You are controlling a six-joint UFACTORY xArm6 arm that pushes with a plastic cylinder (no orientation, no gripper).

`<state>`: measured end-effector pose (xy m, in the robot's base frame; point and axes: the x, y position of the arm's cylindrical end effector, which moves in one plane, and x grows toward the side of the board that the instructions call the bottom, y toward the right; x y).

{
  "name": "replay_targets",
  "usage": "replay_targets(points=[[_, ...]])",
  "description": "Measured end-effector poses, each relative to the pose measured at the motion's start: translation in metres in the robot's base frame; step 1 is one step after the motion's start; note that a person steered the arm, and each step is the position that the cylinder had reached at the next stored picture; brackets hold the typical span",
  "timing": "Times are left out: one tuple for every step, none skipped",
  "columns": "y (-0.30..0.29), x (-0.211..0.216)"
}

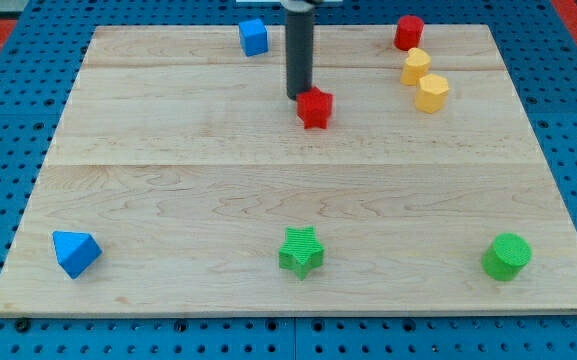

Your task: Slide the red star diagonal to the bottom right of the hexagon

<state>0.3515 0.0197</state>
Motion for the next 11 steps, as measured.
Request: replay_targets(points=[[0.032,0.020],[0.019,0.022],[-0.014,0.026],[0.008,0.028],[0.003,0.030],[-0.005,0.048],[0.015,0.058],[0.089,0.058],[0.117,0.058],[0.140,0.058],[0.153,0.059]])
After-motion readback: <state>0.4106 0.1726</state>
